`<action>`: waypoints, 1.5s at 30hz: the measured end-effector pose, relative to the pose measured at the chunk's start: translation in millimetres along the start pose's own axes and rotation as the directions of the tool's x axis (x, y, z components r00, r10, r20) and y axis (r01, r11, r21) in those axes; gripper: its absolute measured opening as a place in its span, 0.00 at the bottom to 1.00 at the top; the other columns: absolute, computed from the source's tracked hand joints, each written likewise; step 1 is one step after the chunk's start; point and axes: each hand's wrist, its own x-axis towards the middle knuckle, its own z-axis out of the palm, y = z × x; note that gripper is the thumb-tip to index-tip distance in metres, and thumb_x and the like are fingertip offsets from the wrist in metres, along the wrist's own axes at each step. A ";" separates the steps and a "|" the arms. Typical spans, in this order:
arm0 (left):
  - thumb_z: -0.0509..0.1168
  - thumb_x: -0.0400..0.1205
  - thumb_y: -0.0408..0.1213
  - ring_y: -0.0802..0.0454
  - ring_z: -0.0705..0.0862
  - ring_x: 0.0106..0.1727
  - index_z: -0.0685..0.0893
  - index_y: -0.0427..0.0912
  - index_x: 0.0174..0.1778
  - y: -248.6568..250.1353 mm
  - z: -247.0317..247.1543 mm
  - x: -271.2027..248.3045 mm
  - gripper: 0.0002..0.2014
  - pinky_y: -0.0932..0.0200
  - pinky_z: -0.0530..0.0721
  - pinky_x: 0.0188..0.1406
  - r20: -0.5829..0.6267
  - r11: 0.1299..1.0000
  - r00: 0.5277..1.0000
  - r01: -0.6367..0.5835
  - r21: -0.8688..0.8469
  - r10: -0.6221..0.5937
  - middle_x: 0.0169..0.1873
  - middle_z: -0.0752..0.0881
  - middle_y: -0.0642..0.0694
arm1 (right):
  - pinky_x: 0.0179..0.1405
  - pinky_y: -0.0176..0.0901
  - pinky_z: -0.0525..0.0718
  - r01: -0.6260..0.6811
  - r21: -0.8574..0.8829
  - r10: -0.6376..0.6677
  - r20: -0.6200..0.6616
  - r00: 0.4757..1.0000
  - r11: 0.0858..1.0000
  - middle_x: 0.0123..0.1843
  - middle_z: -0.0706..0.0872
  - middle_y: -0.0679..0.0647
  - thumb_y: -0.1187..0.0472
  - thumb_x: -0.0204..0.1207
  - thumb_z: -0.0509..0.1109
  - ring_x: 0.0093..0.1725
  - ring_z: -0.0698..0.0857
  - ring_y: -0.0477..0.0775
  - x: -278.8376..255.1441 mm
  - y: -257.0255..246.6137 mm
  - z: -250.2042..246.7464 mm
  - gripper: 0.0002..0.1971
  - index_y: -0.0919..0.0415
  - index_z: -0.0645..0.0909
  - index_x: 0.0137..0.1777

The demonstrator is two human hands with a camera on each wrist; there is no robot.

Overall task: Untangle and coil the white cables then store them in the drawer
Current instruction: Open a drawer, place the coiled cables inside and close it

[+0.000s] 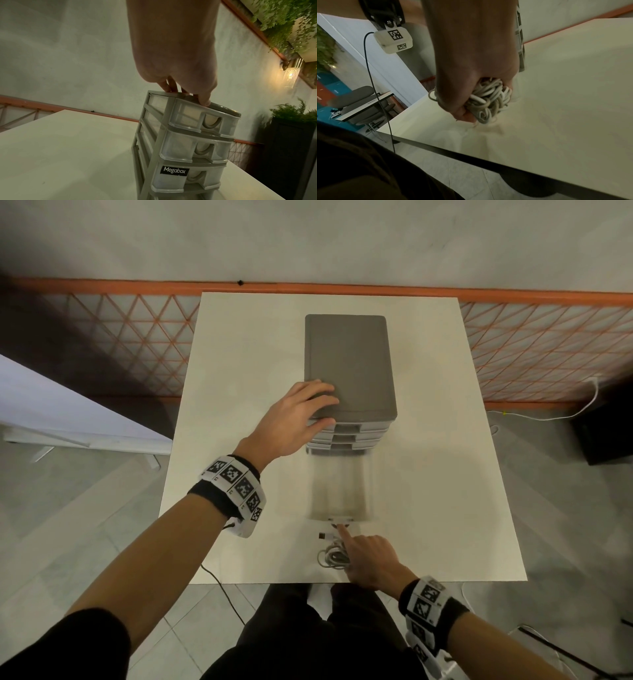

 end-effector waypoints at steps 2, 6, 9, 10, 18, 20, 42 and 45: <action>0.68 0.84 0.45 0.43 0.75 0.74 0.85 0.41 0.67 0.1 0.3 0.2 0.17 0.48 0.79 0.70 -0.006 1.000 1.000 0.002 -0.004 -0.002 0.71 0.81 0.45 | 0.54 0.55 0.81 0.009 -0.005 -0.009 -0.004 1.000 1.000 0.55 0.88 0.59 0.57 0.73 0.66 0.52 0.87 0.67 -0.9 1.1 0.2 0.41 0.55 0.51 0.84; 0.68 0.84 0.43 0.44 0.74 0.75 0.85 0.41 0.67 1.2 0.1 -1.0 0.17 0.51 0.77 0.70 -0.019 1.000 1.000 0.010 -0.009 -0.010 0.72 0.81 0.45 | 0.55 0.54 0.80 0.040 0.018 -0.039 -0.030 0.999 0.999 0.54 0.88 0.57 0.57 0.74 0.65 0.51 0.87 0.65 -3.3 3.7 0.4 0.41 0.55 0.50 0.85; 0.69 0.84 0.42 0.43 0.74 0.77 0.85 0.40 0.67 3.8 -1.3 -2.2 0.17 0.51 0.76 0.72 -0.016 0.999 0.999 0.028 -0.020 -0.028 0.72 0.81 0.44 | 0.57 0.52 0.80 0.069 0.072 -0.064 -0.070 0.995 0.995 0.55 0.89 0.54 0.54 0.74 0.66 0.52 0.87 0.62 -12.9 6.4 1.9 0.40 0.55 0.52 0.84; 0.69 0.84 0.41 0.43 0.72 0.79 0.85 0.40 0.68 5.8 -1.7 -2.8 0.17 0.50 0.75 0.74 -0.012 0.999 0.999 0.035 -0.014 -0.036 0.73 0.81 0.44 | 0.56 0.51 0.80 0.075 0.090 -0.066 -0.101 0.993 0.993 0.55 0.89 0.53 0.53 0.75 0.65 0.51 0.87 0.62 -17.6 8.6 0.3 0.36 0.54 0.55 0.82; 0.64 0.85 0.44 0.43 0.77 0.69 0.82 0.40 0.69 62.1 37.3 -65.5 0.19 0.50 0.77 0.68 -0.066 0.999 0.998 0.015 -0.048 -0.018 0.69 0.81 0.41 | 0.57 0.51 0.76 0.023 0.031 -0.013 -0.283 0.959 0.999 0.62 0.86 0.57 0.52 0.79 0.64 0.60 0.84 0.64 23.7 30.9 -71.9 0.19 0.57 0.70 0.68; 0.60 0.86 0.48 0.45 0.75 0.74 0.75 0.42 0.76 59.2 60.3 -77.4 0.24 0.47 0.77 0.71 0.148 0.997 0.987 0.071 -0.035 -0.066 0.74 0.77 0.43 | 0.60 0.53 0.75 0.013 -0.002 -0.013 -0.305 0.952 1.000 0.63 0.85 0.58 0.54 0.79 0.64 0.62 0.83 0.65 51.8 30.9 -86.6 0.18 0.58 0.73 0.66; 0.70 0.69 0.16 0.35 0.72 0.80 0.69 0.25 0.79 12.9 125.5 -99.5 0.39 0.45 0.71 0.79 0.287 0.980 0.957 -0.027 0.198 -0.032 0.78 0.72 0.28 | 0.64 0.55 0.82 0.116 -0.037 -0.118 -0.525 0.843 0.993 0.58 0.86 0.62 0.65 0.68 0.79 0.58 0.86 0.65 125.7 45.7 -51.4 0.28 0.68 0.78 0.70; 0.70 0.72 0.18 0.36 0.68 0.82 0.66 0.26 0.80 12.2 127.7 -100.5 0.38 0.45 0.69 0.81 0.326 0.971 0.943 -0.019 0.240 -0.062 0.81 0.68 0.29 | 0.65 0.54 0.81 0.108 -0.030 -0.107 -0.532 0.840 0.994 0.59 0.85 0.62 0.66 0.69 0.78 0.59 0.86 0.65 125.3 43.0 -48.2 0.30 0.68 0.77 0.72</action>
